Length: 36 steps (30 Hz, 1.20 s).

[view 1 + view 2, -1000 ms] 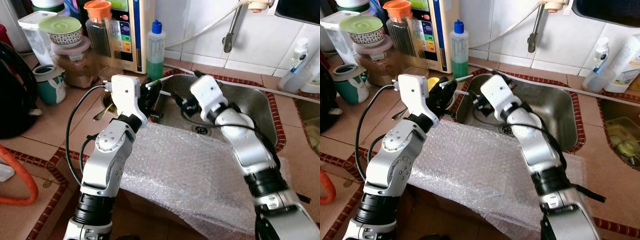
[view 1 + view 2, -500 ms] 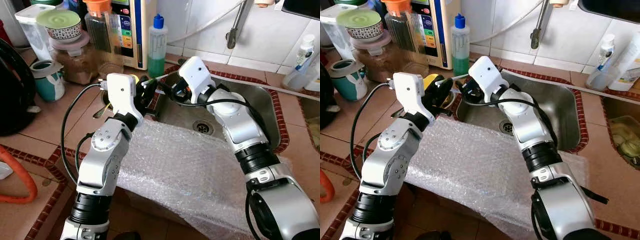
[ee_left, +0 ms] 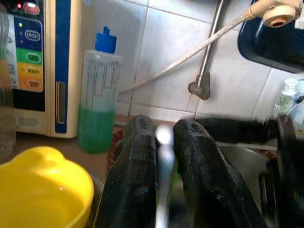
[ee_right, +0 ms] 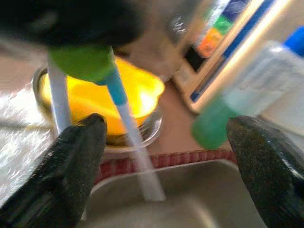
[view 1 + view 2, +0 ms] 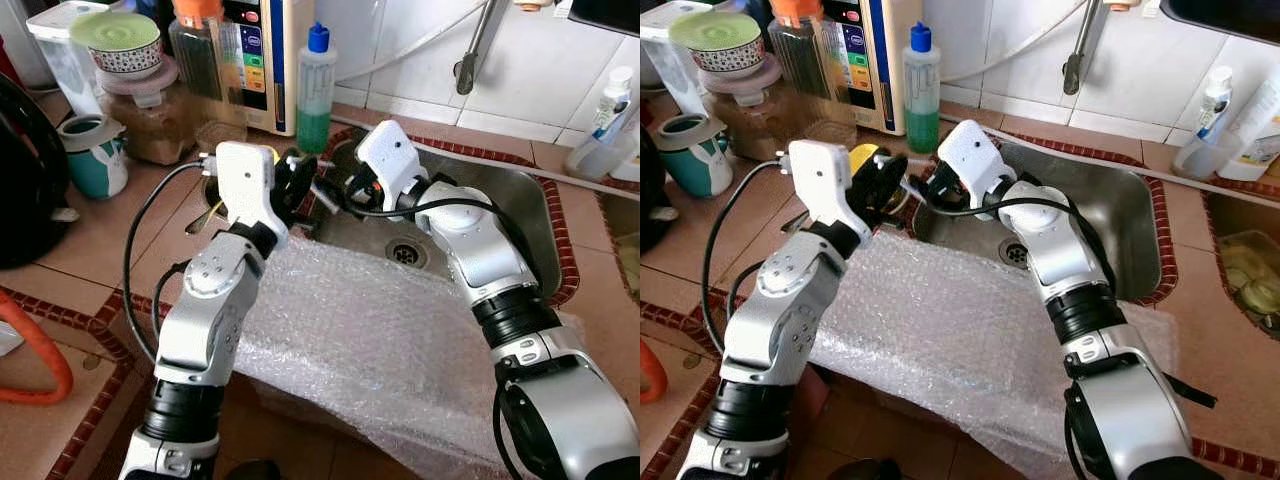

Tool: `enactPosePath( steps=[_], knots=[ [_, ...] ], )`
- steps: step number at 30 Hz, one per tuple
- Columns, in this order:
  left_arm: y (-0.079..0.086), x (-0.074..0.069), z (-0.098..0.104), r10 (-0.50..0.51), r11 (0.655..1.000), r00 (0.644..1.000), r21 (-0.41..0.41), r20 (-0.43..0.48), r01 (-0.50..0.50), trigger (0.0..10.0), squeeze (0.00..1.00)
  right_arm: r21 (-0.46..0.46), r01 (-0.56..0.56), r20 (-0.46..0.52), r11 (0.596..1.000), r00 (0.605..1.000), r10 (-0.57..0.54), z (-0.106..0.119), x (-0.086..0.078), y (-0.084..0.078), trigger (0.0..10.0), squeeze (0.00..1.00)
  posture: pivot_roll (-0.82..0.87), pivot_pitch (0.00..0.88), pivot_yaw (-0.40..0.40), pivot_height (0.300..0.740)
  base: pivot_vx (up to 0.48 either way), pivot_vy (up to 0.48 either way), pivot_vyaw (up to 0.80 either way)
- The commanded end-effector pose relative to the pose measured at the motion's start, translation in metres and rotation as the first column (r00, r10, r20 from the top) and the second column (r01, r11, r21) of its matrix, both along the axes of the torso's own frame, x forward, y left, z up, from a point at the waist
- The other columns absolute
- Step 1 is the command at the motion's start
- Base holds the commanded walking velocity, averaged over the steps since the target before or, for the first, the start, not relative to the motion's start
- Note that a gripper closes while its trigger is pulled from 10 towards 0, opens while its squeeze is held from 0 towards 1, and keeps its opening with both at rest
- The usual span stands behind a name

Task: Kitchen organization

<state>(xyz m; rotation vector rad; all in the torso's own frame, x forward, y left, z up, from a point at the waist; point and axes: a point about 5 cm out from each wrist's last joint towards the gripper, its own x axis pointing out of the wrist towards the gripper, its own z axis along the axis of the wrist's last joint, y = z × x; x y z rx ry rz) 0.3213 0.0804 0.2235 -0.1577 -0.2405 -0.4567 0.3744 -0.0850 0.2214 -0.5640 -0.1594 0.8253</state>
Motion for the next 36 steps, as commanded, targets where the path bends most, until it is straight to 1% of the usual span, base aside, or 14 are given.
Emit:
enactPosePath(
  steps=[1,2,4,5,6,9,19,20,23,25,27,31,33,36],
  knots=[
    [-0.002,0.002,0.003,0.002,1.000,1.000,0.012,0.016,-0.002,10.0,0.00,-0.056,-0.021,-0.008,0.998,1.000,0.021,-0.004,-0.001,-0.007,10.0,0.00,0.11,0.099,-0.030,0.740,0.000,0.000,0.00],
    [0.000,0.003,0.005,0.013,1.000,1.000,0.029,0.028,-0.013,10.0,0.00,-0.069,-0.011,0.014,0.998,1.000,0.012,0.002,0.001,-0.015,10.0,0.00,0.11,0.099,-0.030,0.740,0.000,0.000,0.00],
    [0.002,0.003,0.005,0.015,1.000,1.000,0.027,0.027,-0.016,10.0,0.00,-0.061,0.032,0.044,0.998,0.999,-0.029,0.009,0.004,-0.023,10.0,0.00,0.10,0.102,-0.028,0.740,0.000,0.000,0.00],
    [0.002,0.003,0.005,0.015,1.000,1.000,0.027,0.027,-0.016,10.0,0.00,-0.061,0.032,0.044,0.998,0.999,-0.029,0.009,0.004,-0.023,10.0,0.00,0.10,0.102,-0.028,0.740,0.000,0.000,0.00],
    [0.005,0.004,0.004,0.021,0.999,0.999,0.026,0.024,-0.021,10.0,0.00,-0.048,0.079,0.069,0.996,0.995,-0.075,0.015,0.008,-0.032,10.0,0.00,0.10,0.099,-0.025,0.740,0.000,0.000,0.00],
    [0.005,0.004,0.002,0.021,0.999,1.000,0.030,0.023,-0.022,10.0,0.00,-0.002,0.122,0.079,0.992,0.989,-0.122,0.021,0.010,-0.041,10.0,0.00,0.10,0.099,-0.025,0.740,0.000,0.000,0.00],
    [0.009,0.005,0.004,0.042,0.999,0.998,0.031,0.038,-0.043,10.0,0.00,0.008,0.082,0.059,0.997,0.995,-0.083,0.010,0.001,-0.050,10.0,0.00,0.10,0.104,-0.026,0.740,0.000,0.000,0.00],
    [0.010,0.005,0.005,0.045,0.999,0.998,0.028,0.041,-0.046,10.0,0.00,0.020,0.085,0.052,0.996,0.995,-0.086,0.011,0.001,-0.053,10.0,0.00,0.10,0.104,-0.026,0.740,0.000,0.000,0.00],
    [0.014,0.006,0.006,0.056,0.998,0.997,0.025,0.044,-0.057,10.0,0.00,0.092,0.026,-0.045,0.995,0.999,-0.022,0.016,-0.003,-0.064,10.0,0.00,0.10,0.105,-0.029,0.740,0.000,0.000,0.00],
    [0.017,0.007,0.006,0.067,0.997,0.997,0.028,0.046,-0.068,10.0,0.00,0.151,-0.073,-0.145,0.986,0.985,0.095,0.021,-0.013,-0.070,10.0,0.00,0.10,0.108,-0.029,0.740,0.000,0.000,0.00],
    [0.018,0.007,0.006,0.070,0.997,0.996,0.028,0.046,-0.072,10.0,0.00,0.141,-0.110,-0.158,0.984,0.979,0.132,0.021,-0.018,-0.071,10.0,0.00,0.10,0.108,-0.029,0.740,0.000,0.000,0.00],
    [0.020,0.007,0.006,0.073,0.997,0.996,0.027,0.047,-0.074,10.0,0.00,0.182,-0.159,-0.200,0.970,0.960,0.195,0.017,-0.025,-0.065,10.0,0.00,0.10,0.109,-0.033,0.740,0.000,0.000,0.00],
    [0.022,0.009,0.007,0.079,0.997,0.996,0.020,0.044,-0.080,10.0,0.00,0.187,-0.240,-0.237,0.953,0.930,0.280,0.006,-0.039,-0.048,10.0,0.00,0.11,0.109,-0.030,0.740,0.000,0.000,0.00],
    [0.020,0.011,0.010,0.077,0.997,0.996,0.017,0.046,-0.078,10.0,0.00,0.155,-0.218,-0.236,0.963,0.939,0.251,-0.005,-0.039,-0.040,10.0,0.00,0.11,0.109,-0.027,0.740,0.000,0.000,0.00]
  ],
)
